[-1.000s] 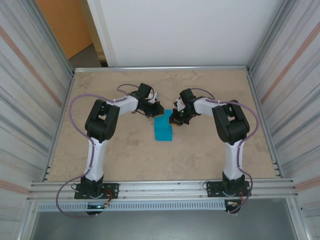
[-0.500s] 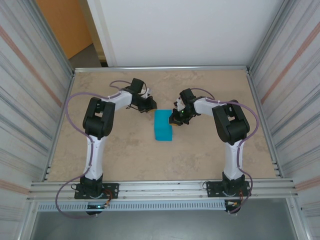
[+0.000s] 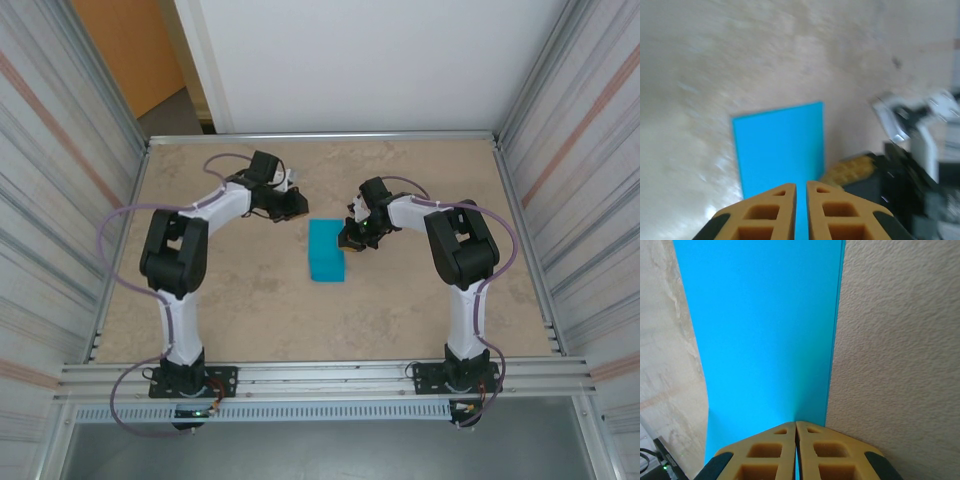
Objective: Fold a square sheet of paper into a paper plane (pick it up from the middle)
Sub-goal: First fold the square sheet of paper in half at the center of the table.
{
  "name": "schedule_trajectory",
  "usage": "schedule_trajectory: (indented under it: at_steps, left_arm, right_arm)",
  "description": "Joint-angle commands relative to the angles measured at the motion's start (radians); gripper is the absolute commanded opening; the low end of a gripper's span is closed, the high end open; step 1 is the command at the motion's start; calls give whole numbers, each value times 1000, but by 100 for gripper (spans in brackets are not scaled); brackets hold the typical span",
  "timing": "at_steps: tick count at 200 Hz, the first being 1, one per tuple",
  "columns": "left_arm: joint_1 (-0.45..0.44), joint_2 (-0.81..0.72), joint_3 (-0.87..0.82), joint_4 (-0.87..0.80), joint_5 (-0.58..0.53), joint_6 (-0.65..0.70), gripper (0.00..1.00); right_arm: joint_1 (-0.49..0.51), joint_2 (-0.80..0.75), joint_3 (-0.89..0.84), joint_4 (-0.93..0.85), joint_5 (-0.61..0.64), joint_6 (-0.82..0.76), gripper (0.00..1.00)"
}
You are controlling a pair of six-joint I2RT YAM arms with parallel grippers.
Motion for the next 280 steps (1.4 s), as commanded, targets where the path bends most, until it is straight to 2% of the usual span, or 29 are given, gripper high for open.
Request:
schedule_trajectory:
  at_steps: [1,41,81,186,240,280]
  left_arm:
    - [-51,-44,-99,48,70,-58,15]
    - [-112,-64,-205,52,90,-79,13]
    - [-114,7,-225,122,181,-152,12]
    - [-70,61,-252,-43,72,-53,11]
    - [12,-27,-277,-127,60,19,11]
    - [-37,-114,-251,-59,128,-23,12]
  right_arm:
    - [-5,113,-81,-194,268,-12,11]
    - [-1,115,-84,-193,270,-13,11]
    - [3,117,-86,-193,277,-10,11]
    - [0,124,-90,-193,299,-7,11]
    - [0,122,-87,-195,303,-11,11]
    - [1,120,-88,-199,302,-12,11]
